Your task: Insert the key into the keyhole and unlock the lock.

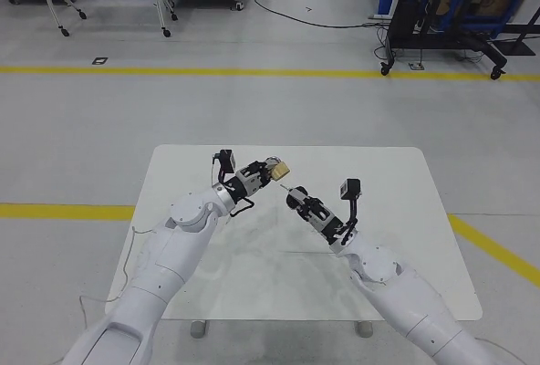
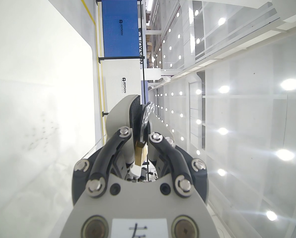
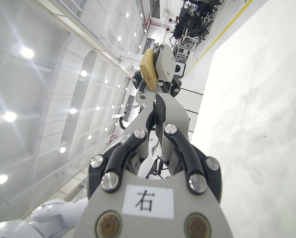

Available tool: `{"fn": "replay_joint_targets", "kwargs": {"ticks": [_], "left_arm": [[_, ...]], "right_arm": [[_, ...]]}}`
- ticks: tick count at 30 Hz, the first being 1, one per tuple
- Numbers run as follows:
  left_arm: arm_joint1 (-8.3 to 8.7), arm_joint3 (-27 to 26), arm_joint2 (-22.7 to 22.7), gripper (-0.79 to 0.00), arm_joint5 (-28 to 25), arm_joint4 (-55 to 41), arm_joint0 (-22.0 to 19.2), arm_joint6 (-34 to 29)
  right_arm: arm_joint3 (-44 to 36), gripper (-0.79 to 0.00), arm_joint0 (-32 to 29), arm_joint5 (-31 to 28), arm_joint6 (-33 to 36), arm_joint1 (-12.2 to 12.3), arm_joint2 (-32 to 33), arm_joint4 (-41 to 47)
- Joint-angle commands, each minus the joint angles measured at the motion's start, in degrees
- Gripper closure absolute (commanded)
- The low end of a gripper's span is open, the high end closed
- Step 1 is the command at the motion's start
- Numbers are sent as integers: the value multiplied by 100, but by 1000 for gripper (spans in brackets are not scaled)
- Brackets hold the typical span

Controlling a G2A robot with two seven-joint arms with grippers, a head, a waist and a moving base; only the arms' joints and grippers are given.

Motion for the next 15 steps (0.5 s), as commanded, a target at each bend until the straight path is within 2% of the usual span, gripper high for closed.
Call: {"fn": "replay_joint_targets", "kwargs": {"ticks": [1,15], "left_arm": [[-2,-11,-8,0,-8,12,9,14],[-16,-96,-15,0,6,146,75,39]], "right_arm": [[-2,0,-15,-75,-168,-32,-19,-108],[-55,0,-132,-93,-655,-195,112,-286]]}}
